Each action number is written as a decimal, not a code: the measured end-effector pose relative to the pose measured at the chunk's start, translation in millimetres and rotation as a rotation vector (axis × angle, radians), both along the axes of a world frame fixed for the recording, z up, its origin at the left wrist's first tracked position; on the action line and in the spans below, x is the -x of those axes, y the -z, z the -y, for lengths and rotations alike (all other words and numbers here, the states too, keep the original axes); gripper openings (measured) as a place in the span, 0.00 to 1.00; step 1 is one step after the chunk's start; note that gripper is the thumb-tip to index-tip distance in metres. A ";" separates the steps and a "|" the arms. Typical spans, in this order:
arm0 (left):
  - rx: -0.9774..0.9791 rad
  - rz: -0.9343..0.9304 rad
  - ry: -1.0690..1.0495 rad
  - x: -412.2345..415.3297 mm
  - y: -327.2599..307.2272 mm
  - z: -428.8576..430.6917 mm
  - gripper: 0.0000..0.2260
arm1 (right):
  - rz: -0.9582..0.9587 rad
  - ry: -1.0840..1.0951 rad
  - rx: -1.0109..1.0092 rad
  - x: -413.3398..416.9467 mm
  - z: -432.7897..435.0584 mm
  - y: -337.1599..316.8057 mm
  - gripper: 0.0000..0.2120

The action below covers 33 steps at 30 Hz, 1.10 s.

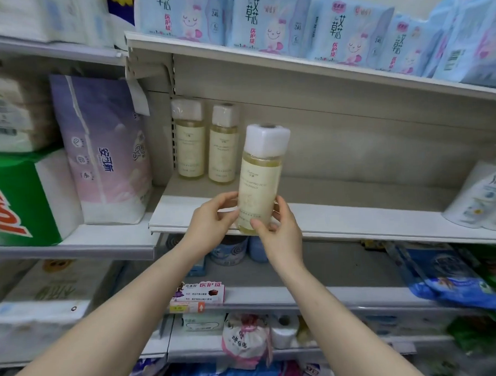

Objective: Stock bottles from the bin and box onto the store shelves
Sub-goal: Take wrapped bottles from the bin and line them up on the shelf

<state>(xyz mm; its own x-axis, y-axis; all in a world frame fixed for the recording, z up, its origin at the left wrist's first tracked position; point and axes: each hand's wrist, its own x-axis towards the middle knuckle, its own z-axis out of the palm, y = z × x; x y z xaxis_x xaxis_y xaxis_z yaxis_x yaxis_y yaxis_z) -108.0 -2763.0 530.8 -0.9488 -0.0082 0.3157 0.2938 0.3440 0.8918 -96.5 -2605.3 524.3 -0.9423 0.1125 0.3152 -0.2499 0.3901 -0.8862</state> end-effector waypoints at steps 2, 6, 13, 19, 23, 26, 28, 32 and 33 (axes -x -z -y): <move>0.012 -0.001 -0.013 -1.2 1.0 -0.4 0.18 | 0.031 -0.010 -0.039 5.4 -3.4 -4.9 0.31; 0.066 -0.014 -0.031 0.2 1.4 -4.7 0.19 | 0.053 0.035 -0.106 23.3 -7.6 -11.7 0.31; 0.080 0.018 -0.033 19.1 6.0 -8.7 0.22 | 0.078 0.023 -0.130 56.2 -8.8 -10.7 0.30; 0.101 0.070 -0.026 48.8 3.8 -9.5 0.23 | 0.093 0.021 -0.088 87.2 -13.0 -10.1 0.25; 0.145 0.102 -0.055 68.6 2.0 -13.7 0.25 | 0.106 0.001 -0.108 112.3 -13.7 -8.1 0.22; 0.187 0.113 -0.086 80.0 0.8 -17.7 0.25 | 0.130 -0.009 -0.112 129.2 -14.9 -8.1 0.21; 0.196 0.096 -0.089 85.8 -0.1 -20.4 0.23 | 0.144 -0.026 -0.107 139.0 -16.0 -8.6 0.21; 0.198 0.108 -0.097 101.9 1.8 -22.0 0.19 | 0.145 -0.065 -0.090 155.6 -16.8 -11.7 0.19; 0.211 0.118 -0.111 106.5 2.0 -22.1 0.19 | 0.144 -0.074 -0.076 159.8 -16.2 -11.8 0.21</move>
